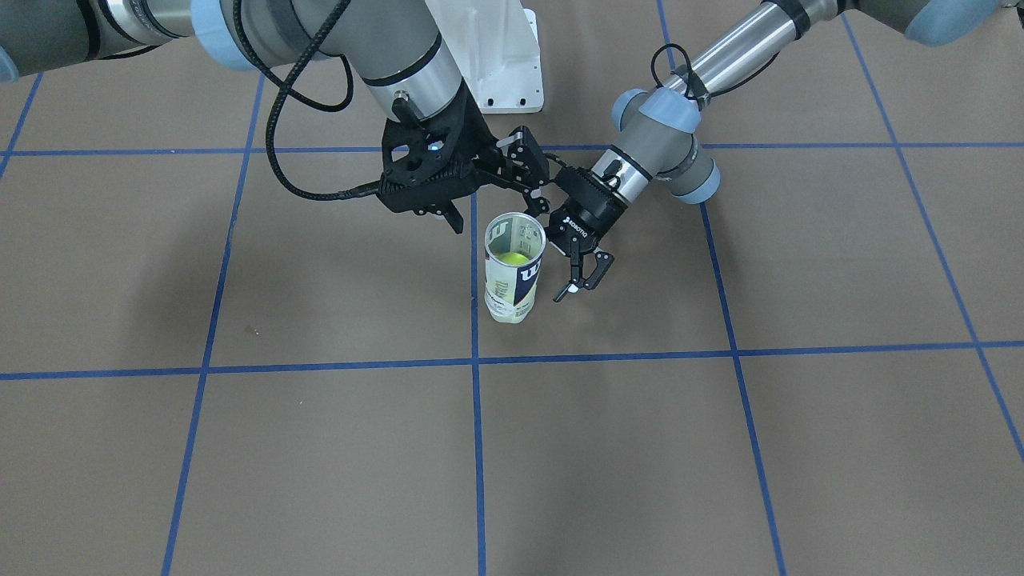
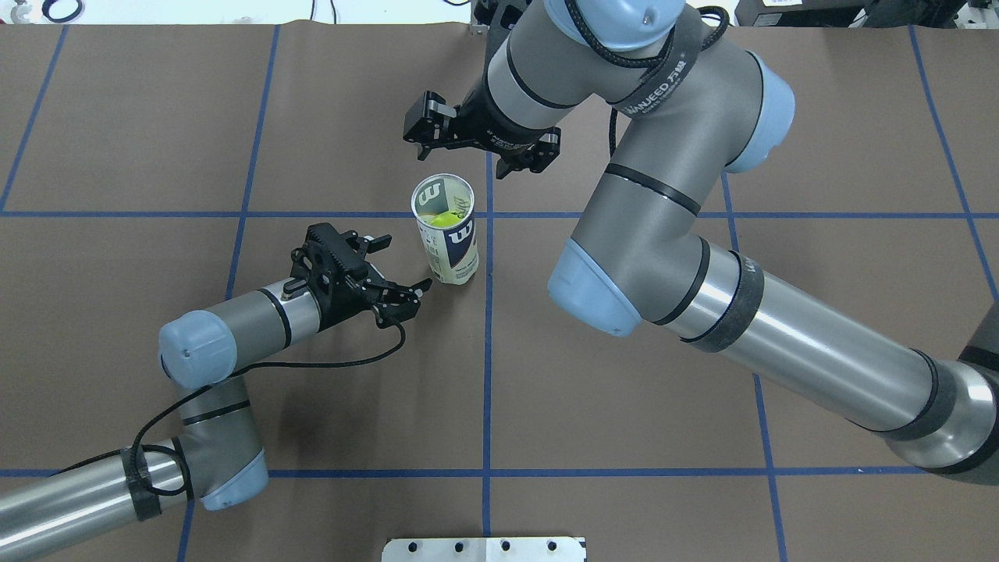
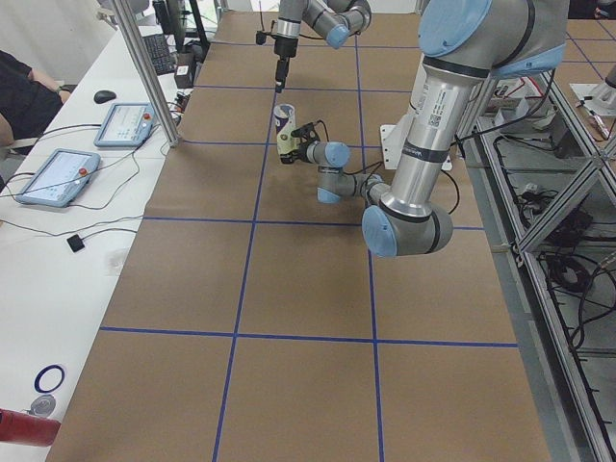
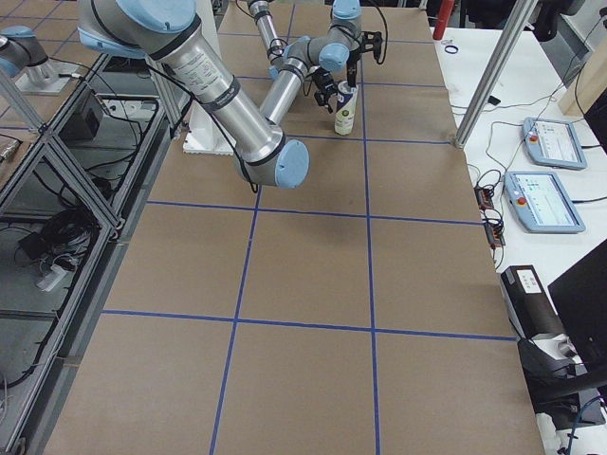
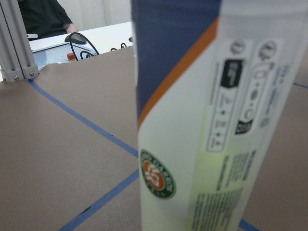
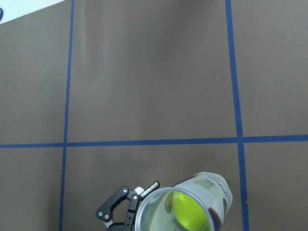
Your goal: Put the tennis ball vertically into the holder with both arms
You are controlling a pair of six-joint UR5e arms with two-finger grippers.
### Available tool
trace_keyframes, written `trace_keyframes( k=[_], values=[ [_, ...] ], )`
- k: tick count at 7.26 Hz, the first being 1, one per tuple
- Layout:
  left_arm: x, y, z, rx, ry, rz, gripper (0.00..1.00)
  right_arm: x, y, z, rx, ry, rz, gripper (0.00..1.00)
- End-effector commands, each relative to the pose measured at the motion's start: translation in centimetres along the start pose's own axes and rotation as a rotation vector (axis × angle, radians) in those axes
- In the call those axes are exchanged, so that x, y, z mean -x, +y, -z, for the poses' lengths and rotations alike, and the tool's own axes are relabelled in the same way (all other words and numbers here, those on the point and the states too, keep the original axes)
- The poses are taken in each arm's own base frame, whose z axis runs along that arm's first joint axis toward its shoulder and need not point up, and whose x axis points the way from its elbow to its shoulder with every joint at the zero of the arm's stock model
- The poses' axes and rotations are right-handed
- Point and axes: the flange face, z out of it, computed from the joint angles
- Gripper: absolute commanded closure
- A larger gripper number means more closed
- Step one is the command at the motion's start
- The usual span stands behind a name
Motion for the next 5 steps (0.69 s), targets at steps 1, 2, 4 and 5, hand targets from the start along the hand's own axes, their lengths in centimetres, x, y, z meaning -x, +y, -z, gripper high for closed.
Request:
trace_keyframes(
  k=[1,2,4,5],
  values=[
    [0.9,0.7,4.5,0.022,0.029,-0.002,0.01,-0.8,-1.1,0.7,0.002,0.000,-0.013,0.02],
    [1.9,0.7,6.6,0.043,0.060,-0.004,0.01,-2.5,-2.7,2.2,0.016,-0.004,-0.033,0.02],
    [7.6,-1.5,7.7,0.140,-0.010,-0.015,0.01,-7.6,-5.6,6.0,0.026,0.014,-0.065,0.01],
    [11.6,-3.1,8.5,0.183,-0.044,-0.008,0.01,-10.8,-7.7,8.5,0.035,0.010,-0.067,0.01]
  ],
)
